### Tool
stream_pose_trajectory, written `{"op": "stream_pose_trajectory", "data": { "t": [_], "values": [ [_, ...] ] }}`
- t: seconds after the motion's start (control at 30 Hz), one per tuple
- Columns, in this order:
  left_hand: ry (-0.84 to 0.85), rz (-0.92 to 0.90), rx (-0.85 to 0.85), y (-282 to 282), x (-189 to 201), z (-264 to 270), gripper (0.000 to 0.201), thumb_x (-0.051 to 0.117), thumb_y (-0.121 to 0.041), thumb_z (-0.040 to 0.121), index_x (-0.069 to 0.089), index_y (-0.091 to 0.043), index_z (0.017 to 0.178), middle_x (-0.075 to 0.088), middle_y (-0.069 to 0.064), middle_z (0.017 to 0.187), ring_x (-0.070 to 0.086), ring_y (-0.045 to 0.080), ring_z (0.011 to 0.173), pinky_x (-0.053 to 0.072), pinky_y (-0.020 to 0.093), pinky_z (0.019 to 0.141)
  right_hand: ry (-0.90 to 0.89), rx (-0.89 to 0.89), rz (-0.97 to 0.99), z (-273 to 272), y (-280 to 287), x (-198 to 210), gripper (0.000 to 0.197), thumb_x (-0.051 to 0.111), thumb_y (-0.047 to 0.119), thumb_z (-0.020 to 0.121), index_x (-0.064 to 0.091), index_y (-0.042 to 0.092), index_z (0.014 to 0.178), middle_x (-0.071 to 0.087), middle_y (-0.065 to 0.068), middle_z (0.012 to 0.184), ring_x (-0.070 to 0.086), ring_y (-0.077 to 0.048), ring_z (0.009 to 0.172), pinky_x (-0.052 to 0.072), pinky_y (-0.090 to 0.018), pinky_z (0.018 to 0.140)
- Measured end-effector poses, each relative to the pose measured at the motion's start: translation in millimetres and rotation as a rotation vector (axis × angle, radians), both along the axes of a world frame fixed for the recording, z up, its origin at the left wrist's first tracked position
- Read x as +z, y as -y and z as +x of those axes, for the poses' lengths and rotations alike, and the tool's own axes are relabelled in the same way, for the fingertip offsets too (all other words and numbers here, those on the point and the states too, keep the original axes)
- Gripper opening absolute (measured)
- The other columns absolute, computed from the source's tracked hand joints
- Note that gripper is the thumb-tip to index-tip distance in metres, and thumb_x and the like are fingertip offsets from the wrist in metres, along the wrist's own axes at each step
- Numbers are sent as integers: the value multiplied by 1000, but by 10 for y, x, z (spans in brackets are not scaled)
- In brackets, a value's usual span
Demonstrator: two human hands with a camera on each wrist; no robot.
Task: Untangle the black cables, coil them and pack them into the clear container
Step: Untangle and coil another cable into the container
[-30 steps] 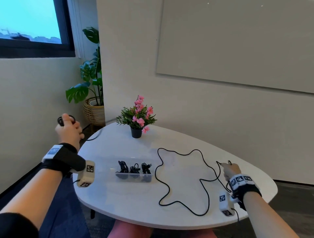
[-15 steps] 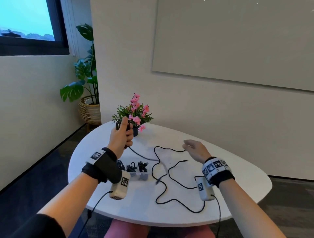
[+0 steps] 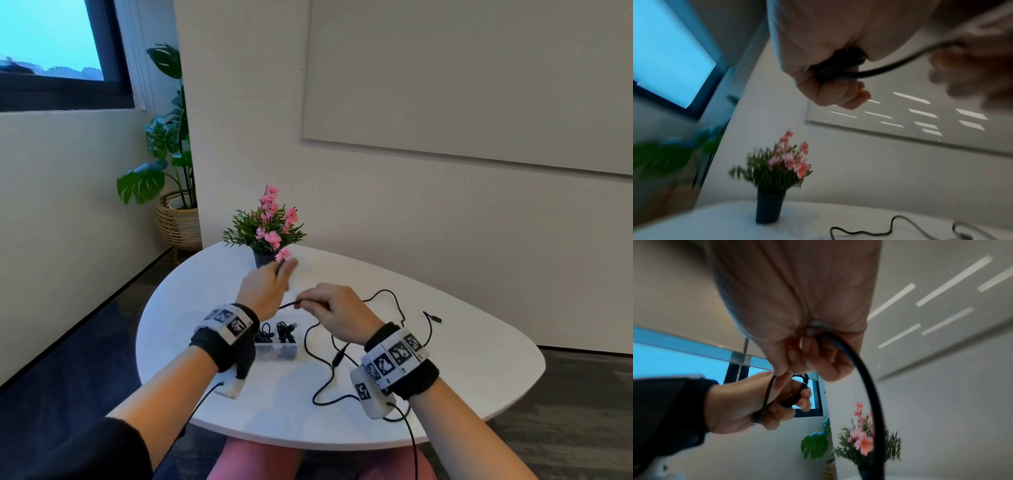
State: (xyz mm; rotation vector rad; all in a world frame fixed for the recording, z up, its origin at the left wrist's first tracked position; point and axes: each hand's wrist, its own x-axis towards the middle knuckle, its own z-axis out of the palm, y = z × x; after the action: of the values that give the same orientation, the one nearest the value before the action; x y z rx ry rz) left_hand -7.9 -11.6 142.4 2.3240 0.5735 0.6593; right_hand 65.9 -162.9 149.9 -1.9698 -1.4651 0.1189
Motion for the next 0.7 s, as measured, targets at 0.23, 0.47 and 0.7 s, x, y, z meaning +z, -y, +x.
{"op": "stream_pose_trajectory", "data": {
  "t": [0.23, 0.47, 0.7],
  "values": [
    [-237, -340, -379, 148, -139, -53, 68, 21, -61, 92, 65, -14, 71, 64, 1, 62, 52, 11, 53, 40, 22, 58, -194, -263, 303, 170, 68, -62, 14, 79, 26, 73, 71, 15, 78, 56, 21, 49, 48, 3, 48, 32, -9, 53],
    [-10, -683, -542, 226, -67, -117, 29, 42, -22, 99, 60, -9, 80, 63, 1, 64, 53, 10, 52, 44, 28, 60, -499, -273, 394, 239, 65, -208, 21, 72, 30, 80, 68, 9, 79, 61, 5, 63, 52, -2, 57, 44, -15, 59],
    [476, -1172, -353, 245, -81, -1, 39, 31, -27, 102, 55, 3, 107, 64, 18, 120, 60, 24, 115, 49, 39, 93, -410, -276, 356, 210, 57, -305, 12, 53, 21, 94, 60, 13, 89, 50, 11, 64, 43, -1, 54, 37, -19, 57]
  ]
}}
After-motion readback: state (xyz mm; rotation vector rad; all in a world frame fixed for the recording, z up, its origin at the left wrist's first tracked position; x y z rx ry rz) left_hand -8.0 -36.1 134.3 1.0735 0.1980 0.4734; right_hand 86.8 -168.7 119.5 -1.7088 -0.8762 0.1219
